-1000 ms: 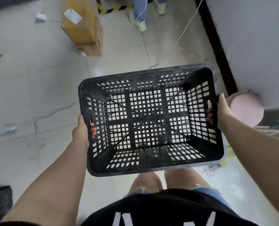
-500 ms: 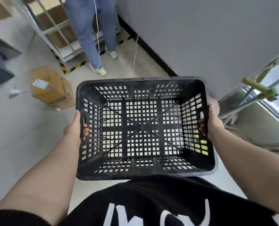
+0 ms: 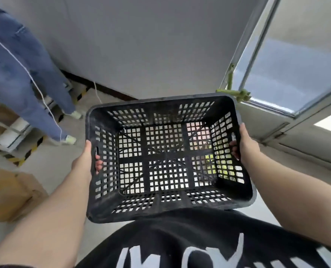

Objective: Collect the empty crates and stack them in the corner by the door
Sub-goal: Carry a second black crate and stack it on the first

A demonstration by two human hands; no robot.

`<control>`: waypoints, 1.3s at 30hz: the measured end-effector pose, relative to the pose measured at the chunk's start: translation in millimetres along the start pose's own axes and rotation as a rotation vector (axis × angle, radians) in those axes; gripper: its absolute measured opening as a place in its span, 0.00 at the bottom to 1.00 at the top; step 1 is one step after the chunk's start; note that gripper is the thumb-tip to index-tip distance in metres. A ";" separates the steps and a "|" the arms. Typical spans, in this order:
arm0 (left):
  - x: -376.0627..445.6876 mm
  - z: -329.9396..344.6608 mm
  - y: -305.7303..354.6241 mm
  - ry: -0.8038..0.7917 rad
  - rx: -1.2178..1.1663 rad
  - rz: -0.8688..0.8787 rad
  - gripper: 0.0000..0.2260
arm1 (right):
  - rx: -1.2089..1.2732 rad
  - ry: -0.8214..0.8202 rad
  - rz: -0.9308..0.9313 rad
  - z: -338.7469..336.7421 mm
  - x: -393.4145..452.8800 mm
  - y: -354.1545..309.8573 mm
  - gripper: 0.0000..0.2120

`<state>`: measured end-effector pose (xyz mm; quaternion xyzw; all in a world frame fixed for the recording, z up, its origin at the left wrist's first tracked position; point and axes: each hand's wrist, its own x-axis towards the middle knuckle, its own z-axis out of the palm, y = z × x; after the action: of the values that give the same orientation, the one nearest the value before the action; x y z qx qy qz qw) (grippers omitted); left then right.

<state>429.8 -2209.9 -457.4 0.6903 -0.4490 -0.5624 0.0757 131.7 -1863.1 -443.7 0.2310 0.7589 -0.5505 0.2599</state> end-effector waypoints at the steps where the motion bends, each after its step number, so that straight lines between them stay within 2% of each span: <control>1: 5.4 6.0 12.2 -0.030 0.035 0.015 0.32 | 0.026 0.043 0.006 -3.9 -4.1 4.6 0.30; 7: 12.2 58.2 72.0 -0.230 0.276 0.070 0.31 | 0.236 0.248 0.091 -31.5 -39.6 52.5 0.38; 10: 10.6 81.7 84.5 -0.323 0.366 0.113 0.31 | 0.279 0.406 0.122 -48.7 -63.1 77.3 0.33; 15: -6.9 135.0 84.1 -0.421 0.445 0.221 0.31 | 0.397 0.622 0.189 -88.7 -101.5 120.1 0.33; 19: -46.6 186.4 71.1 -0.512 0.545 0.314 0.31 | 0.487 0.776 0.255 -126.0 -125.3 150.5 0.35; 25: -124.6 258.2 30.3 -0.568 0.637 0.408 0.28 | 0.609 0.916 0.317 -190.4 -155.2 198.1 0.36; 39: -302.5 398.2 -76.8 -0.816 0.771 0.493 0.27 | 0.876 1.084 0.334 -371.8 -187.5 271.0 0.30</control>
<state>145.4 -1792.2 -431.7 0.2728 -0.7594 -0.5443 -0.2293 394.4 -1442.0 -419.7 0.6685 0.4449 -0.5651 -0.1896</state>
